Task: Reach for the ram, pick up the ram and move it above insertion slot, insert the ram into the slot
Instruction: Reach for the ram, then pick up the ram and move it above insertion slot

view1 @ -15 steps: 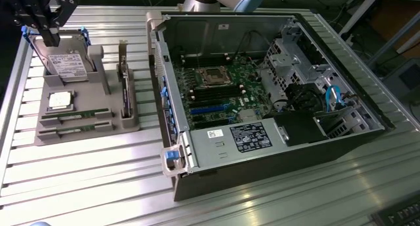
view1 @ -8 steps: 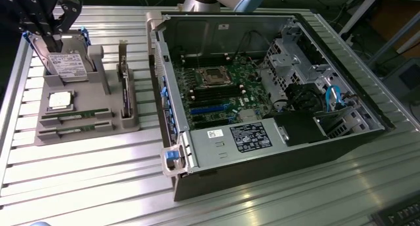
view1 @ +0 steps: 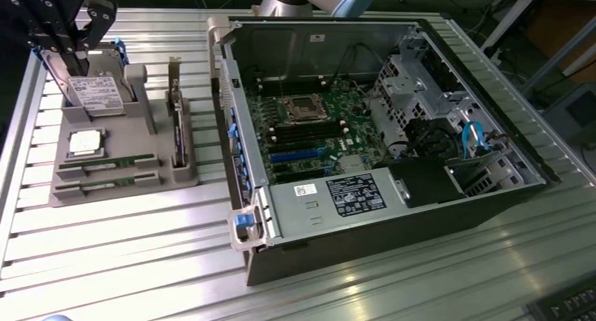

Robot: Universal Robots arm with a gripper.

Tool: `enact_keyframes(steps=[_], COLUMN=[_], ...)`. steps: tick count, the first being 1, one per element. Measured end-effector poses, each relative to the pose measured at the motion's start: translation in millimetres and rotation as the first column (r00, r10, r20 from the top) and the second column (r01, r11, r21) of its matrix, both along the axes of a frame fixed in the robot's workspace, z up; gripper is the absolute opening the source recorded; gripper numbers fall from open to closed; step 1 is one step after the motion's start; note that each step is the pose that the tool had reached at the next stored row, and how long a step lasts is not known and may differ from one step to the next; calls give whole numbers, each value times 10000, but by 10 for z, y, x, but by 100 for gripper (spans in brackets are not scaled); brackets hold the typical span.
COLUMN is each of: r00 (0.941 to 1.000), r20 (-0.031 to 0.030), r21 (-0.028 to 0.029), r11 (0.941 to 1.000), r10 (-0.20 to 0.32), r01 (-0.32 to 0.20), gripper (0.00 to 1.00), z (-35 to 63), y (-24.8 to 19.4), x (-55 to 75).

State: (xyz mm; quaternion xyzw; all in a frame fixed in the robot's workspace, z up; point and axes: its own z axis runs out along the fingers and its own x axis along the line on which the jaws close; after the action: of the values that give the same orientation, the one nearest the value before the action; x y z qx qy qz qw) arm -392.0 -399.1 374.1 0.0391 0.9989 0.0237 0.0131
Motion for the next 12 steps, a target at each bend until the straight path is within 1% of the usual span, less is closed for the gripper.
enact_keyframes(steps=[10, 11, 12], r00=[10000, 10000, 10000], r20=[-2, 59, 59], r21=[-1, -1, -2], r11=[10000, 10000, 10000], r10=[0, 0, 0], r01=[0, 0, 0], gripper=[11, 11, 11], z=[1, 1, 2], y=[0, 0, 0], x=[0, -26, -26])
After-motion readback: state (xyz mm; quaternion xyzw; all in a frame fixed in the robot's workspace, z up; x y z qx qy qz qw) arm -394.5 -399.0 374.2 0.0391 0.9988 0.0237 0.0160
